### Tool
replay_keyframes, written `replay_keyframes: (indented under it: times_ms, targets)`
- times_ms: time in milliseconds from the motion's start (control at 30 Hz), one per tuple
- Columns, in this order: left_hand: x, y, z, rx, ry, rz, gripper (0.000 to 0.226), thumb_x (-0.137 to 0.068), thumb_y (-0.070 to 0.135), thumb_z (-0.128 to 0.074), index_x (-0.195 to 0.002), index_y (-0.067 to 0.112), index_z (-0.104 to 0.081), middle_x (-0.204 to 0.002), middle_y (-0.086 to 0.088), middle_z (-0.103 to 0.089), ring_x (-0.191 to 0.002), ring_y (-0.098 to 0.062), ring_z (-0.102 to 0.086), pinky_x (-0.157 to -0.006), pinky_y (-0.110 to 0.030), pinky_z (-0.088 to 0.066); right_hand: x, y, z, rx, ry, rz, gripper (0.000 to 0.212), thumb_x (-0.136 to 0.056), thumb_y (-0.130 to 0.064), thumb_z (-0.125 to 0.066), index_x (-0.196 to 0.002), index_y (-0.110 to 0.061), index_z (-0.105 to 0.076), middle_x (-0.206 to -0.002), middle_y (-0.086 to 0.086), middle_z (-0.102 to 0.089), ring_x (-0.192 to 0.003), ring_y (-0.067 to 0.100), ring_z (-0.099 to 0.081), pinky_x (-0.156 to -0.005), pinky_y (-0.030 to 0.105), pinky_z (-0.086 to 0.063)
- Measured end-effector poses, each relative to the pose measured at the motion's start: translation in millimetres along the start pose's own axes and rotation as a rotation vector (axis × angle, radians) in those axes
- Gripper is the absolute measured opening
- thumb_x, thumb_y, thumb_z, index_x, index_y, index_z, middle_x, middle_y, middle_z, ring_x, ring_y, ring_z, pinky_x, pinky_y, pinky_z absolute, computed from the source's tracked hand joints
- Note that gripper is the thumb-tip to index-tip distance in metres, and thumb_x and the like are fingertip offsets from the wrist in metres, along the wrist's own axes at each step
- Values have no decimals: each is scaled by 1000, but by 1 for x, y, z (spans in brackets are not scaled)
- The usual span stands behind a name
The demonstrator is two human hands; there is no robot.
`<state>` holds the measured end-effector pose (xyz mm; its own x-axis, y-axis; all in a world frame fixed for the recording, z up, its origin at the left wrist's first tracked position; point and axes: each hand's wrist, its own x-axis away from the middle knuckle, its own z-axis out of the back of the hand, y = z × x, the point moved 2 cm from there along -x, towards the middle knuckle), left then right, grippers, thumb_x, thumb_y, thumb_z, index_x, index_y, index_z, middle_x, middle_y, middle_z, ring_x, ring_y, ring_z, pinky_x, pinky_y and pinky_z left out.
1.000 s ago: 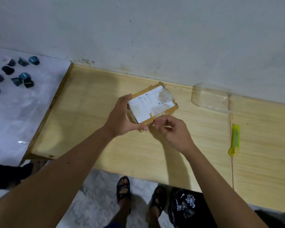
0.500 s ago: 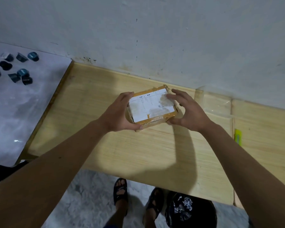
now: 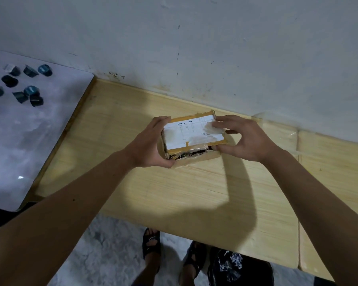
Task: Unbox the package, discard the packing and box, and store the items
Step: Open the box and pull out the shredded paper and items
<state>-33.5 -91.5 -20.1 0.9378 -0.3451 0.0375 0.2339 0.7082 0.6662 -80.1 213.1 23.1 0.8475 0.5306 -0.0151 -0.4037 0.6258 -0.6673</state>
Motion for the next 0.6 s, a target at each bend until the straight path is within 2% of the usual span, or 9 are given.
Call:
replay_keyframes:
  times_ms: [100, 233, 333, 400, 500, 600]
  targets:
    - [-3, -3, 0, 20, 6, -37, 130, -51, 57, -91, -155, 6, -32, -153, -7, -38, -141, -19, -42, -115, -37, -43, -8, -5, 8, -91, 110, 48, 51, -79, -47, -81, -118, -14, -77, -127, -1, -70, -109, 9, -70, -90, 24, -59]
    - [-4, -7, 1, 50, 28, -55, 128, -50, 54, -93, -153, 5, -35, -151, -9, -41, -142, -20, -42, -116, -32, -40, -27, -11, 15, -27, 185, 81, 24, -89, -29, -81, -107, -13, -79, -104, -2, -77, -97, 10, -73, -88, 18, -55]
    - [-1, -6, 1, 97, 57, -39, 125, -51, 45, -100, -153, 9, -37, -146, -1, -45, -137, -14, -45, -115, -30, -39, -44, -5, 13, -93, 221, 9, 17, -90, -25, -80, -97, -10, -74, -91, 2, -76, -88, 15, -74, -88, 32, -62]
    - [3, -6, 0, 129, 77, -13, 128, -50, 42, -101, -154, 12, -34, -146, 2, -46, -134, -11, -48, -114, -28, -39, -55, 0, 12, -147, 261, -52, 22, -88, -23, -81, -88, -6, -67, -82, 9, -71, -80, 22, -71, -82, 35, -62]
    - [7, -6, -1, 160, 73, 15, 136, -50, 45, -100, -160, 19, -25, -153, 4, -44, -141, -8, -45, -117, -24, -36, -67, 2, 9, -211, 286, -125, 25, -86, -20, -83, -90, -5, -63, -83, 18, -67, -76, 35, -66, -73, 39, -56]
    - [9, -5, -2, 161, 73, 24, 141, -53, 48, -99, -164, 22, -17, -158, 7, -39, -145, -5, -41, -118, -21, -32, -78, 6, 8, -229, 304, -173, 26, -86, -23, -84, -93, -7, -65, -86, 19, -66, -77, 38, -68, -75, 48, -59]
